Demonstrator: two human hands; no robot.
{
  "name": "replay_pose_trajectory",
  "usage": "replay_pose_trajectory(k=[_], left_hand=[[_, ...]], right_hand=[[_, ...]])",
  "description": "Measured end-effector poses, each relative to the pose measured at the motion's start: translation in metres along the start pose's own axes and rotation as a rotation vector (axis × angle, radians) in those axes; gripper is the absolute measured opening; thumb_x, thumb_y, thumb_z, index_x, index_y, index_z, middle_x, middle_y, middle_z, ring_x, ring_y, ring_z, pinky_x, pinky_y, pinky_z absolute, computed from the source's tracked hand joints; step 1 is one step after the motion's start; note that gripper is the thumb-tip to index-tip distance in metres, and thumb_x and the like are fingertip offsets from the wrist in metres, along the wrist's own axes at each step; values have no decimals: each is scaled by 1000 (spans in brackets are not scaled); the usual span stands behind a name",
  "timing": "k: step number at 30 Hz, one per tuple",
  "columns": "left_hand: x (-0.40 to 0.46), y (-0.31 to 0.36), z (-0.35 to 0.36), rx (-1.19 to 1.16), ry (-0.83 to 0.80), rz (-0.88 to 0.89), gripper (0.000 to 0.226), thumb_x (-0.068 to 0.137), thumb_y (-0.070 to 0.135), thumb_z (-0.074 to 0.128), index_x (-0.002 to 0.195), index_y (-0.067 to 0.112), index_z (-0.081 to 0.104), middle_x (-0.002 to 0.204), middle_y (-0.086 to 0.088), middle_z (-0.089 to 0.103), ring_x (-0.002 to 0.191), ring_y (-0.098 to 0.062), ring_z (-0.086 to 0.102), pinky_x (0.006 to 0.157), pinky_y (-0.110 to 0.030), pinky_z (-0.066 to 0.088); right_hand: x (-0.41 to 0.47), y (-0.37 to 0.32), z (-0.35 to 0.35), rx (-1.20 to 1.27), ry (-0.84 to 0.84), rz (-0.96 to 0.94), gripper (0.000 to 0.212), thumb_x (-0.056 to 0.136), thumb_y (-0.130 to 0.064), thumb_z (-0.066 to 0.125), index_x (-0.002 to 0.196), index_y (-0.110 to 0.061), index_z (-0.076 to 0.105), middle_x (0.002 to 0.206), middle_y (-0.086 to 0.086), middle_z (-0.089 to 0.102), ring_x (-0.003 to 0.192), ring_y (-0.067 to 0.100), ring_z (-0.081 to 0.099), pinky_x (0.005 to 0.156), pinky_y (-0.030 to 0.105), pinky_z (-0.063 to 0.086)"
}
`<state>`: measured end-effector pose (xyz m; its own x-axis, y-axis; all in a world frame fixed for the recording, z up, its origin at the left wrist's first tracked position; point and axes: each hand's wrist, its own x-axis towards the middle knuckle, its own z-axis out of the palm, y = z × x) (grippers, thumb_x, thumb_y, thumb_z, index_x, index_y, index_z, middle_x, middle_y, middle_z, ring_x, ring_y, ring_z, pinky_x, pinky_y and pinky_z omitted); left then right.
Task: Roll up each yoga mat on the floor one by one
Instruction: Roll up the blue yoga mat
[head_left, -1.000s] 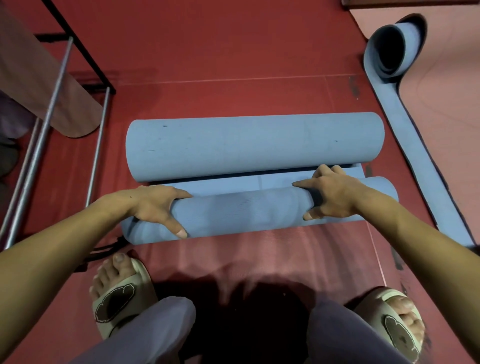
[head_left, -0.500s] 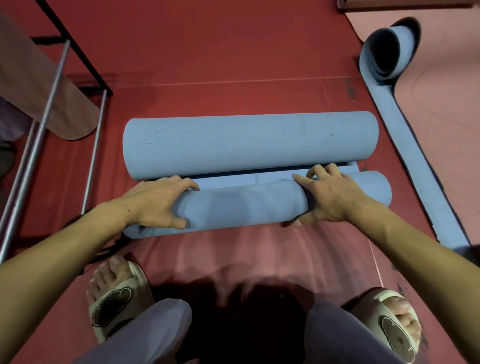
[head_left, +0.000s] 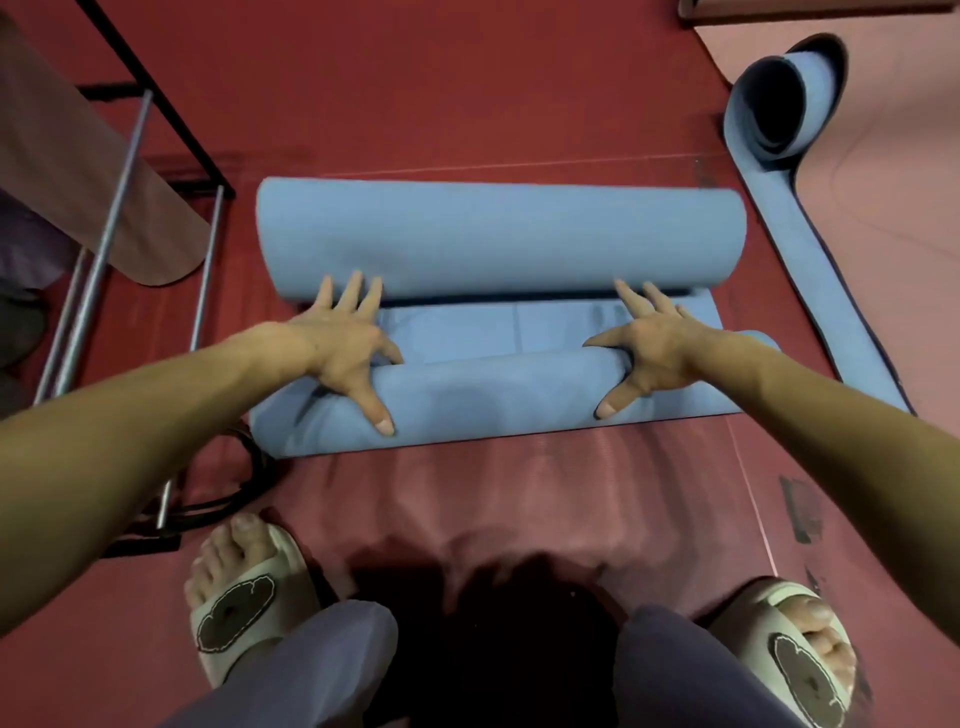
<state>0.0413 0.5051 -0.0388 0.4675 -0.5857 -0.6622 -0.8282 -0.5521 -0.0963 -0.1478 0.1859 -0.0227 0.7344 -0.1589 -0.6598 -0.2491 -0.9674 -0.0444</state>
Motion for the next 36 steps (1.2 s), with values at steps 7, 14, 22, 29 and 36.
replay_pose_trajectory(k=[7,14,22,29,36], left_hand=[[-13,-5,19,-141,120,-2,122,37,108,59,148,58,44,171,-13,-25,154,-36,-32,125,-63,-10],[-12,-4,24,-197,116,1,119,42,105,62,148,54,46,171,-17,-22,157,-34,-27,128,-59,-5],[-15,-8,36,-287,170,28,119,46,104,62,150,49,44,174,-13,-14,160,-29,-16,130,-53,1],[-17,-12,36,-383,172,-20,106,58,95,66,149,44,49,174,-17,-1,162,-29,-5,127,-49,16],[-21,-13,37,-374,327,40,89,64,93,65,139,47,55,162,6,40,146,-24,41,110,-48,43]], right_hand=[[0,8,13,119,27,-8,116,55,-83,81,157,-51,35,171,8,-28,157,44,-17,127,65,12],[-1,14,28,167,86,-35,121,50,-88,75,158,-50,34,173,7,-21,159,43,-5,125,63,21],[1,18,33,133,153,-61,143,36,-107,55,158,-34,41,127,3,36,123,27,35,112,48,43],[5,20,22,202,201,-57,101,54,-78,86,132,-26,51,118,-4,47,117,25,50,99,47,49],[3,22,27,200,225,-29,92,65,-81,77,140,-33,54,132,1,51,126,30,42,108,50,44]])
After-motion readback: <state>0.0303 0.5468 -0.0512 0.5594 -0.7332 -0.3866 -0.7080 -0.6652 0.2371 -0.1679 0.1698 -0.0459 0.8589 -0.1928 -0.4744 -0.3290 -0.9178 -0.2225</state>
